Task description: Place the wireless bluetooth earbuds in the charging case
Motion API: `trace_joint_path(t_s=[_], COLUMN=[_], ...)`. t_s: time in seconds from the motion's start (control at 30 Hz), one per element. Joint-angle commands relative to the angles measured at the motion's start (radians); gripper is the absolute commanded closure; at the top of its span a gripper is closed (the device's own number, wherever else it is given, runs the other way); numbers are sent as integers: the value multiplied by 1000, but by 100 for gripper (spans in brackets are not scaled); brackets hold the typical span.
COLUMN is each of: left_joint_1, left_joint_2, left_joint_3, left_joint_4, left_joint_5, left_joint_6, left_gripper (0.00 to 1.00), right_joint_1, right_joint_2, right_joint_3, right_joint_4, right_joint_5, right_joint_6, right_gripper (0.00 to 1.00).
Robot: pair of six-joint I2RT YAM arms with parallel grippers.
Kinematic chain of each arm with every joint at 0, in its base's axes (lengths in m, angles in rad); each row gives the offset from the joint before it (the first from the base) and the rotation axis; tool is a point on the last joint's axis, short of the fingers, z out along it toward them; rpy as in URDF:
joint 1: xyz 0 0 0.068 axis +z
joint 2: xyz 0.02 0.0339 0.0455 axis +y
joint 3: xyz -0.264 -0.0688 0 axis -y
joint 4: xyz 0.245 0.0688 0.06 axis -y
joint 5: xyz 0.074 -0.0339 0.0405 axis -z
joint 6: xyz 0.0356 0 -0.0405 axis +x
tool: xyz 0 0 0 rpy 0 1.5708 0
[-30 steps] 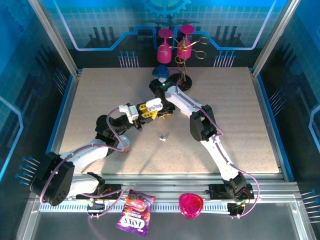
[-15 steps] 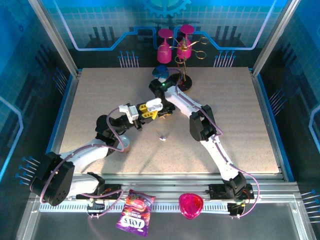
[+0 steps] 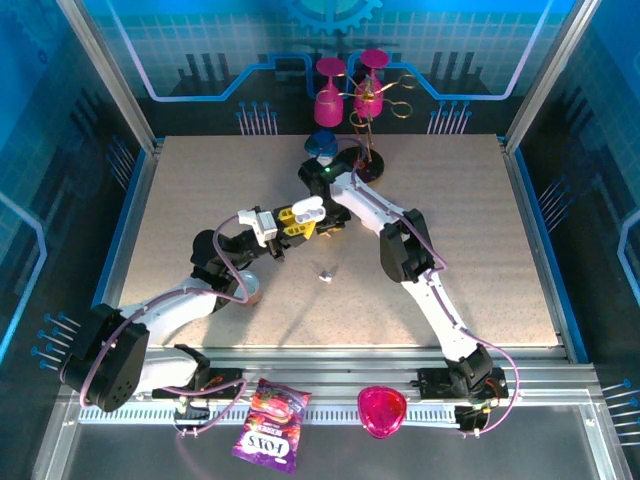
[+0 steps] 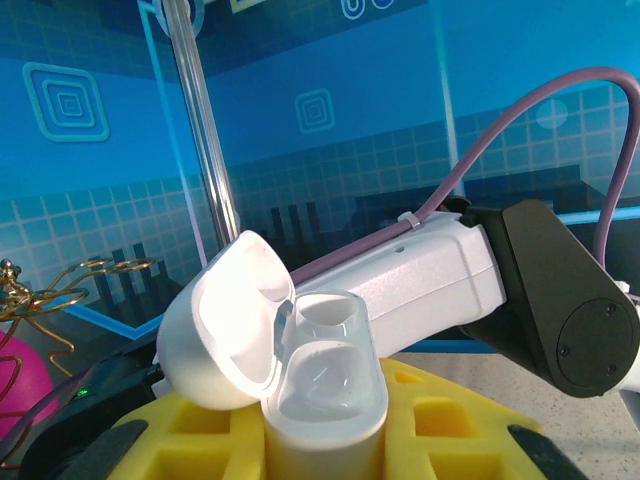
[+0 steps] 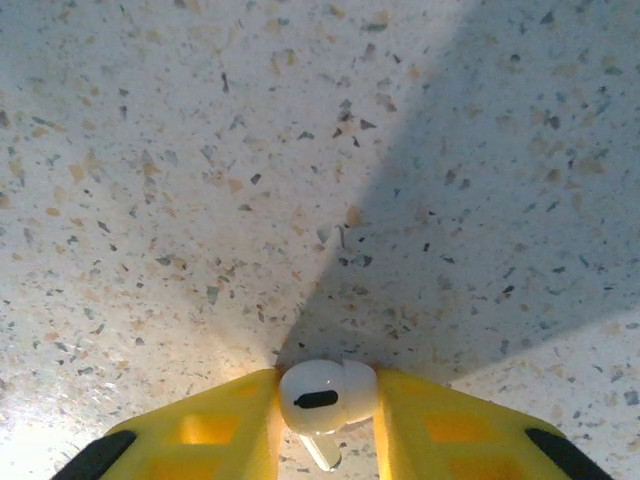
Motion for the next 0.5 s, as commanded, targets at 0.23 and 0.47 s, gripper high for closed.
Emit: trace_joint_path(t_s=[0.23, 0.47], left_joint_1=[-10, -15], left_joint_2=[3, 8], left_joint_3=[15, 26], left_joint_4=[0, -17], left_joint_5=[18, 5], left_joint_6=[-5, -5], left_gripper=[100, 100], right_joint_1=[-1, -39], right_joint_2=[-261, -418], right_joint_3=[-281, -516], right_joint_4=[127, 270], right_joint_5=[38, -23], right_joint_6=[13, 27], right_gripper=[70, 65])
